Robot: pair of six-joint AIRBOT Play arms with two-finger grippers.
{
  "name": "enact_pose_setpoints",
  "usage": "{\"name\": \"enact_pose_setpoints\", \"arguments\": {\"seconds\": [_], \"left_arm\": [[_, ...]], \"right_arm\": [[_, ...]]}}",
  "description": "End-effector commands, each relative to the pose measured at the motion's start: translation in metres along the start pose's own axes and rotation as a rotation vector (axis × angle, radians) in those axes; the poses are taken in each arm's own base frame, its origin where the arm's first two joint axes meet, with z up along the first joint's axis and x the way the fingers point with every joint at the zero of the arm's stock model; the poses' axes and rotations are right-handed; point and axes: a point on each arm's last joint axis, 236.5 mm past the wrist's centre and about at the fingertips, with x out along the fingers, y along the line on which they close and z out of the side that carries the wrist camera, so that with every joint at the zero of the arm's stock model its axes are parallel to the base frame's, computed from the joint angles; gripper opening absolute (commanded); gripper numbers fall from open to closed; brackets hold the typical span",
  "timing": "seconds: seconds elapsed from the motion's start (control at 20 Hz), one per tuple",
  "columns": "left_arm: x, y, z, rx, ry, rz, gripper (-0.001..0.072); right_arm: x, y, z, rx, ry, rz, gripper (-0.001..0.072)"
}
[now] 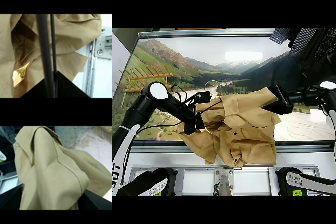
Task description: Fold the clothes and pants, and hang the long-sleeved shirts on hangers.
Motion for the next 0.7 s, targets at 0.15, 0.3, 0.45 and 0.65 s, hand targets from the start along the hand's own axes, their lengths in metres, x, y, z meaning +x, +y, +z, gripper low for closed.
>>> {"name": "enact_pose_setpoints", "arguments": {"seconds": [0.15, 0.3, 0.45, 0.65], "left_arm": [[0.0, 0.0, 0.0, -0.001, 0.0, -0.001, 0.0012], [0.0, 0.0, 0.0, -0.001, 0.0, 0.0, 0.0012], [0.0, 0.0, 0.0, -0.001, 0.0, 0.0, 0.0012], [0.0, 0.0, 0.0, -0.001, 0.0, -0.001, 0.0012]], "right_arm": [[0.02, 0.002, -0.003, 0.006, 0.018, 0.039, 0.0704], [0.024, 0.004, -0.003, 0.004, 0.021, 0.049, 0.0704], [0.026, 0.006, -0.003, 0.003, 0.024, 0.056, 0.0704], [0.025, 0.005, -0.003, 0.004, 0.022, 0.054, 0.0704]]}}
